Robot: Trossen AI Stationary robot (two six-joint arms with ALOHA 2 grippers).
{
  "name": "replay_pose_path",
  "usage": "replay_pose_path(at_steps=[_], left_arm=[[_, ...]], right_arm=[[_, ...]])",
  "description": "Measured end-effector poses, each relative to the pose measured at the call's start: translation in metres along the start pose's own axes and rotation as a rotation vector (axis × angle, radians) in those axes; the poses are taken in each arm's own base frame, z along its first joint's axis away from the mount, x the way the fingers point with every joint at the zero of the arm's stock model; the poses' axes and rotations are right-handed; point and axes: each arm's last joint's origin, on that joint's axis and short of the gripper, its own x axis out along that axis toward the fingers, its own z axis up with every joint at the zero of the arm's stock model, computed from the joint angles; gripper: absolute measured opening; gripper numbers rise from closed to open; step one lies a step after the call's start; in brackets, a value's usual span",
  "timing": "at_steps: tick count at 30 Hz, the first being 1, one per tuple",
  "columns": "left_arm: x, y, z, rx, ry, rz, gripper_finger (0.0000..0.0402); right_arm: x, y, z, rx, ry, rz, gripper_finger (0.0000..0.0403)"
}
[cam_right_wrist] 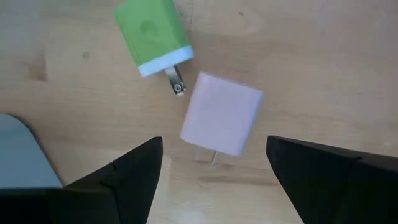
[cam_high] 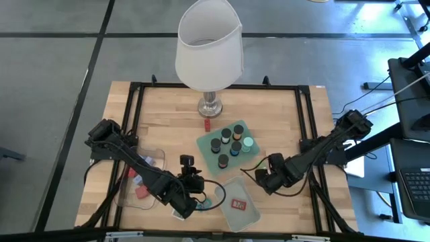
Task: Pick & Place Office items
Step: Put the white charger adapter into the transparent bin
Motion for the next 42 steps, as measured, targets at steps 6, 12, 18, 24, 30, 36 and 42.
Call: replay_pose_path(at_steps=[6,12,18,24,30,36,42], left_arm=[[0.0,0.0,0.0,-0.001,-0.002,0.004,0.0102],[0.0,0.0,0.0,0.0,-0.003,0.007,0.0102],[0.0,0.0,0.0,0.001,-0.005,0.011,0.0102],[0.0,0.0,0.0,0.0,-0.005,0.011,0.0102],[0.0,0.0,0.0,-0.008,-0.005,0.011,0.0102],[0.0,0.0,0.0,-0.01,-0.009,0.014,0.0102],[0.003,0.004,0.004,-0.024,-0.038,0.06,0.0102]], right_arm=[[0.009,0.0,0.0,-0.003,-0.058,-0.015,0.0291],[0.023,0.001,-0.002,-0.014,-0.062,-0.071,0.0291],[0.03,0.003,-0.003,-0.046,-0.088,-0.074,0.0291],[0.036,0.006,-0.005,-0.098,-0.088,-0.083,0.0287],[0.042,0.008,-0.007,-0.147,-0.075,-0.092,0.0257],[0.042,0.008,-0.008,-0.214,-0.074,-0.088,0.0198],[0.031,0.01,-0.008,-0.337,-0.045,-0.056,0.0198]])
